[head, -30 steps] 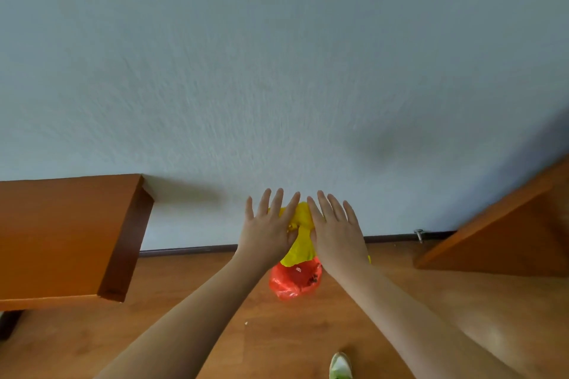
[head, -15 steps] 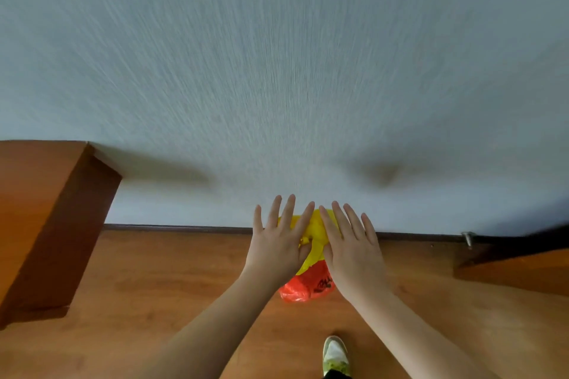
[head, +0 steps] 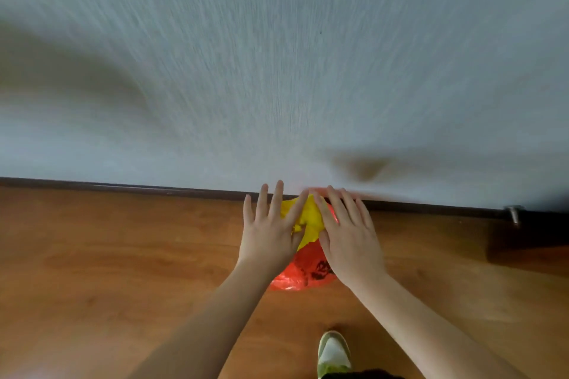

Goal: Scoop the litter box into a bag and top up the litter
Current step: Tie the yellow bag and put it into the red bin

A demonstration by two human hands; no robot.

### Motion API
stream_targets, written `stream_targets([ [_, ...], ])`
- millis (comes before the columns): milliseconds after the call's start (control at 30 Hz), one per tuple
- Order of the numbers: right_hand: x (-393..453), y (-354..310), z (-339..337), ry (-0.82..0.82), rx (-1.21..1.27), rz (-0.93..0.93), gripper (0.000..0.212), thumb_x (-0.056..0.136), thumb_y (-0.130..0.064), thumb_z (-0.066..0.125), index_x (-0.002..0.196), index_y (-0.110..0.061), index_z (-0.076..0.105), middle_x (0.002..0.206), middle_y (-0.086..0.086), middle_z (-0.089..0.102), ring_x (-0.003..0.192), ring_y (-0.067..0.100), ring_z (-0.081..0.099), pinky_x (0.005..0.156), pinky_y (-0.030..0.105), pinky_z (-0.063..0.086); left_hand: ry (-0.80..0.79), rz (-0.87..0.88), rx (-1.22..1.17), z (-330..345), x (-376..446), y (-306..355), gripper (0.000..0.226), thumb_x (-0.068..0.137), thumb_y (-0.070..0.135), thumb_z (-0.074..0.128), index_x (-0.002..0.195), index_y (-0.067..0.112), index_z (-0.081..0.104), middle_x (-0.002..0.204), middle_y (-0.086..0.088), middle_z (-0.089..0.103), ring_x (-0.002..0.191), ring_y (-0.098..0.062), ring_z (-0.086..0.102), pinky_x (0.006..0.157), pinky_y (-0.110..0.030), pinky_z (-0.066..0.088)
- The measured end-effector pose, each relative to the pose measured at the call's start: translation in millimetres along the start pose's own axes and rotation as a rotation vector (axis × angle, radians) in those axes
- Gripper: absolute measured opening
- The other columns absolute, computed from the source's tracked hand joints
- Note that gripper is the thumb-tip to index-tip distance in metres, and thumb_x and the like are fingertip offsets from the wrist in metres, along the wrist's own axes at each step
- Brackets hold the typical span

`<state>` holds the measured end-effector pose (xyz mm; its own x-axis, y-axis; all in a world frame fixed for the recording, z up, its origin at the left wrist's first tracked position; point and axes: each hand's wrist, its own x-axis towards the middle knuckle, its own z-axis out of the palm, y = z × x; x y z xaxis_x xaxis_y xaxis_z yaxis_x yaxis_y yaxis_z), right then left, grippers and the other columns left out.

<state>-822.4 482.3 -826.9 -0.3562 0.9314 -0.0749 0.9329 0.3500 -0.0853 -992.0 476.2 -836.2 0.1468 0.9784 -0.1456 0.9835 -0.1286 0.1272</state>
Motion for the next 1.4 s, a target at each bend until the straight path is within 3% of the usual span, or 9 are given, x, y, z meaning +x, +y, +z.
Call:
stream_targets([
  [100,0.1,7.1,47.0,-0.018,-0.017,-0.018,0.064,0.095,-0.034,0.042,0.153,-0.024,0.017,0.159,0.005,0.019,0.148,0.025,0.014,0.119,0.045,0.019,-0.004,-0.005,-0.005,46.4,2.8,-2.2,0.064,0.092,0.056,0.005,0.154,0.04,-0.001,0.162,-0.014,0.016,0.147,-0.043,0.012,0.114,-0.067,0.014],
  [167,1.1,13.7,78.9,-0.01,-0.032,-0.024,0.065,0.094,-0.034,0.047,0.152,-0.022,0.02,0.159,0.006,0.021,0.146,0.026,0.019,0.118,0.045,0.019,0.006,0.015,0.036,76.6,9.5,-4.9,0.062,0.093,0.057,0.004,0.152,0.042,-0.011,0.164,-0.012,0.006,0.147,-0.046,0.0,0.112,-0.069,0.0],
  [267,3.8,23.7,122.5,0.0,-0.071,-0.05,0.061,0.097,-0.034,0.042,0.151,-0.017,0.019,0.158,0.008,0.025,0.145,0.027,0.024,0.117,0.046,0.023,0.003,0.051,0.081,117.4,22.4,-9.0,0.064,0.098,0.057,0.017,0.149,0.042,-0.017,0.164,-0.008,-0.002,0.146,-0.047,-0.012,0.11,-0.07,-0.009],
  [367,9.6,32.8,154.2,-0.005,-0.092,-0.062,0.057,0.097,-0.033,0.031,0.151,-0.015,0.027,0.156,0.009,0.03,0.144,0.027,0.027,0.116,0.046,0.026,-0.018,0.087,0.106,146.7,34.6,-10.5,0.065,0.1,0.056,0.021,0.151,0.04,-0.015,0.164,-0.007,-0.004,0.146,-0.046,-0.014,0.113,-0.069,-0.004],
  [733,16.4,41.2,220.6,-0.127,-0.095,-0.034,0.057,0.093,-0.034,0.032,0.145,-0.014,0.04,0.149,0.01,0.041,0.138,0.027,0.038,0.113,0.045,0.023,-0.115,0.117,0.164,206.9,47.5,-15.7,0.061,0.101,0.053,0.022,0.153,0.038,-0.005,0.164,-0.007,0.002,0.147,-0.045,-0.01,0.113,-0.069,-0.005],
  [900,15.9,37.5,224.6,-0.122,-0.082,0.005,0.056,0.094,-0.04,0.032,0.14,-0.012,0.047,0.143,0.01,0.048,0.134,0.026,0.043,0.111,0.047,0.034,-0.116,0.088,0.15,216.0,48.2,-16.7,0.064,0.1,0.056,0.016,0.155,0.028,0.002,0.163,-0.011,0.009,0.148,-0.043,-0.002,0.115,-0.065,0.002],
  [1133,12.8,36.2,213.2,-0.082,-0.091,0.002,0.055,0.095,-0.041,0.034,0.141,-0.014,0.047,0.142,0.011,0.05,0.132,0.027,0.046,0.109,0.046,0.038,-0.089,0.121,0.15,213.3,48.1,-16.2,0.067,0.1,0.057,0.016,0.156,0.023,0.004,0.163,-0.011,0.009,0.149,-0.038,0.0,0.117,-0.062,0.003],
  [1300,13.1,41.8,206.6,-0.101,-0.11,0.046,0.055,0.096,-0.041,0.028,0.138,-0.012,0.049,0.128,0.013,0.06,0.117,0.028,0.058,0.096,0.04,0.048,-0.058,0.154,0.16,212.2,49.7,-20.9,0.065,0.1,0.056,0.017,0.156,0.022,0.007,0.163,-0.01,0.013,0.15,-0.033,0.007,0.116,-0.062,0.008],
  [1400,11.2,45.6,207.7,-0.102,-0.137,0.055,0.055,0.096,-0.04,0.029,0.138,-0.013,0.05,0.13,0.013,0.059,0.118,0.03,0.057,0.097,0.043,0.047,-0.044,0.137,0.14,208.6,50.6,-20.5,0.066,0.1,0.055,0.018,0.156,0.02,0.011,0.162,-0.01,0.015,0.15,-0.03,0.01,0.117,-0.059,0.01],
])
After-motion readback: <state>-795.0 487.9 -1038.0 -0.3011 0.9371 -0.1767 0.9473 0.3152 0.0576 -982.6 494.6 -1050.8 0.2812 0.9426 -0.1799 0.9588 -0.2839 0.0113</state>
